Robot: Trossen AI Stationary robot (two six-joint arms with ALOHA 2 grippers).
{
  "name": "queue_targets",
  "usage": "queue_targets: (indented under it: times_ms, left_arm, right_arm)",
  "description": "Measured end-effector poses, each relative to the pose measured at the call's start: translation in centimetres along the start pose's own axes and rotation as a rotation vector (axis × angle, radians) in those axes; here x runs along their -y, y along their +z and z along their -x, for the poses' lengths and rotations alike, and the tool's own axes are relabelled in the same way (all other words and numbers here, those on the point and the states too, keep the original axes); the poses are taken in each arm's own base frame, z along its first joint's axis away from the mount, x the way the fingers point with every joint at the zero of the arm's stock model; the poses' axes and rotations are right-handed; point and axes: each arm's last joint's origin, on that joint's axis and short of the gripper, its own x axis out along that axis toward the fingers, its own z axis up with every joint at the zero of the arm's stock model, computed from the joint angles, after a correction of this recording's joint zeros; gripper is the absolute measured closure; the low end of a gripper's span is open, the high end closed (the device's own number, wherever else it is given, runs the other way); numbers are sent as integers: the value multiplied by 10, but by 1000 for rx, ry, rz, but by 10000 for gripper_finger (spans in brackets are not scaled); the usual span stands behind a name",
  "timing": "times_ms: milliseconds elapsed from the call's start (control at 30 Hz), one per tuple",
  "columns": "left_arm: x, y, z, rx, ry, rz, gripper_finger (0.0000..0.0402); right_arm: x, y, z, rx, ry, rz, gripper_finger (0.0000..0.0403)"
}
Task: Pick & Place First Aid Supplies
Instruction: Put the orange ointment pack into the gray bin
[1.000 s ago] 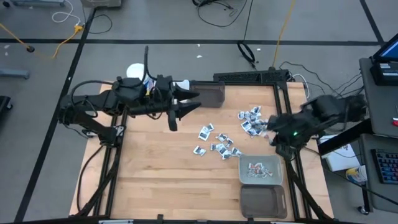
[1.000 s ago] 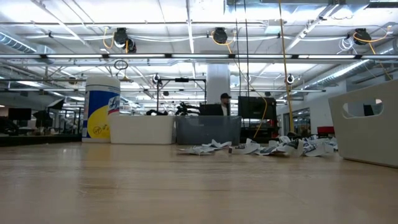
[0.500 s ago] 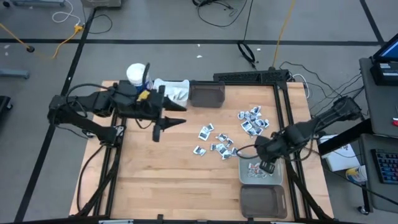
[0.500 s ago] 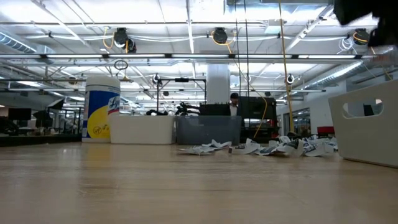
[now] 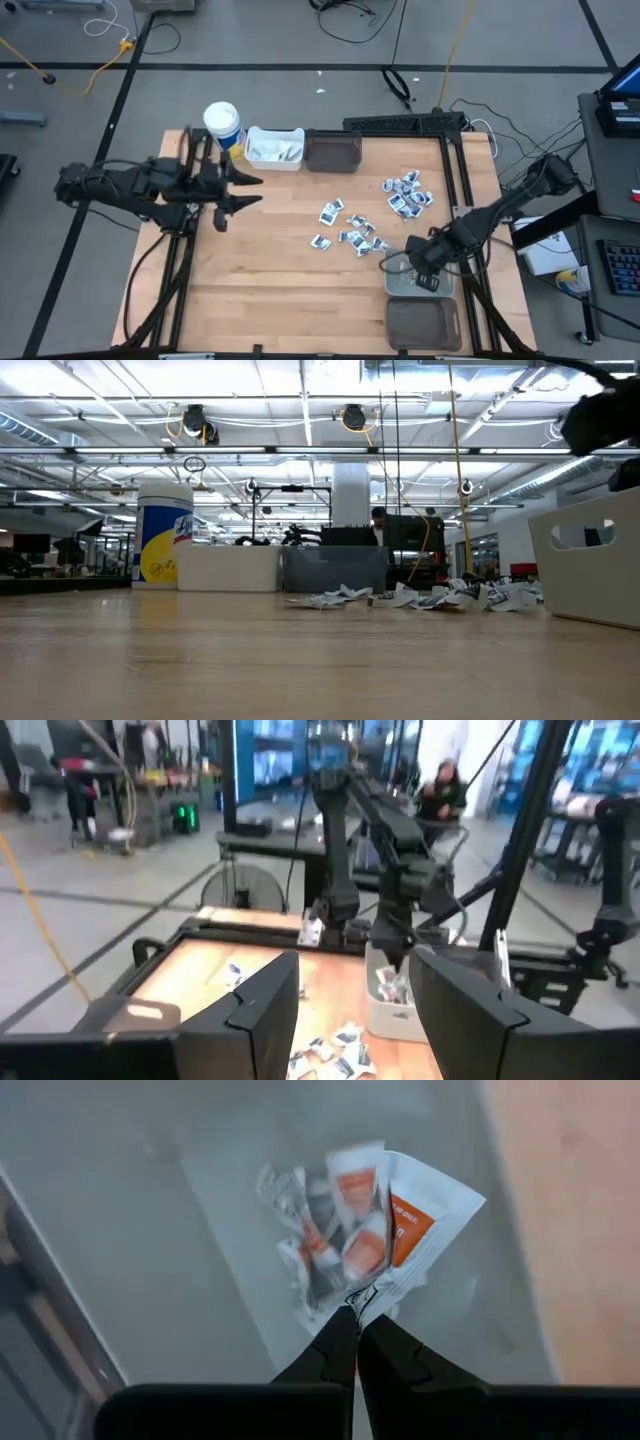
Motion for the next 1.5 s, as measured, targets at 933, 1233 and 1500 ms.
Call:
queue_targets:
  times_ms: [933,1233,1500]
  left_arm:
    - [-29,-178,46,215,125,98,206]
    - [-38,-193,50,105,363,162,206]
    - [-40,-188,58,144,249,134,206]
  right_arm:
    - [-7,1,-19,-25,-83,-43,403]
    - [-7,1,-19,-23,-79,-34,403]
    - [-9,1,-19,-59,-48,-23,401]
